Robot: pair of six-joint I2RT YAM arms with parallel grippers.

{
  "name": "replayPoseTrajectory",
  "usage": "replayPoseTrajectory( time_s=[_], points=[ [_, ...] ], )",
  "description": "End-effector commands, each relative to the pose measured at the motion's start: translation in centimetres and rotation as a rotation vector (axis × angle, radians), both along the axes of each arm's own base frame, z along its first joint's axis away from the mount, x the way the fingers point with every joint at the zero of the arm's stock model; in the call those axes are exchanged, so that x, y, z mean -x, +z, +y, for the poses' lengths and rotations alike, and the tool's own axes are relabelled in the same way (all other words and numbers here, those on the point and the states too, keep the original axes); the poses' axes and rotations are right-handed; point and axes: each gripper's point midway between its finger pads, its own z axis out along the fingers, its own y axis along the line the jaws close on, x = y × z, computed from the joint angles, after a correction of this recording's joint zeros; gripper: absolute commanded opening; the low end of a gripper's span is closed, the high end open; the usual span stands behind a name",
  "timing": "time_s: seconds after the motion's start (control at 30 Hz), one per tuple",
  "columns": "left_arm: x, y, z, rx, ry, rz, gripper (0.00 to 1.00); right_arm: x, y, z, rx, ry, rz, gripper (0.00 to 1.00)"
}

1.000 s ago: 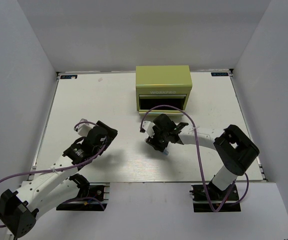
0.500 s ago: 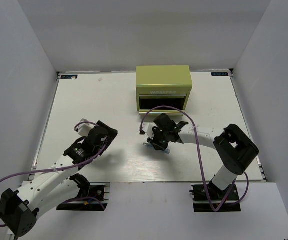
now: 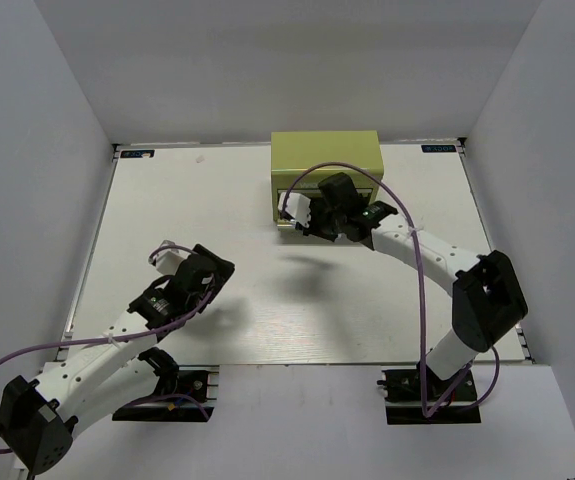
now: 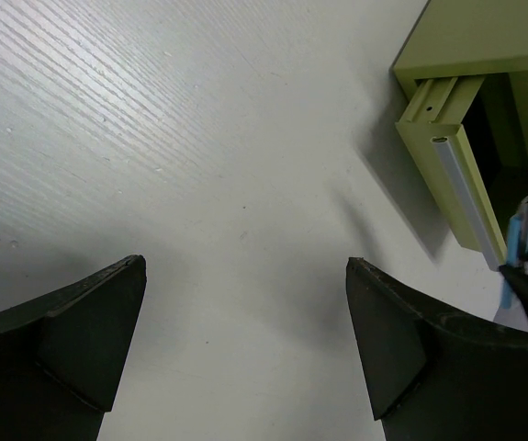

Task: Sort the stationery into containers
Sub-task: Pick up the pen from the center of the board, then place the pen in the storage box.

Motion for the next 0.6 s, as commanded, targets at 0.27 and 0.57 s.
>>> replayPoseTrajectory(
  time_s=[0.27, 0.57],
  points=[
    [-0.3, 0.1, -0.1, 0.027, 0.009, -0.024, 1.0, -8.1, 2.9, -1.8, 0.097, 0.05, -0.254, 0.0],
    [-0.2, 0.1, -0.3, 0.032, 0.002, -0.02, 1.0, -10.0, 1.0, -2.0, 0.132, 0.045, -0.241, 0.36]
  ],
)
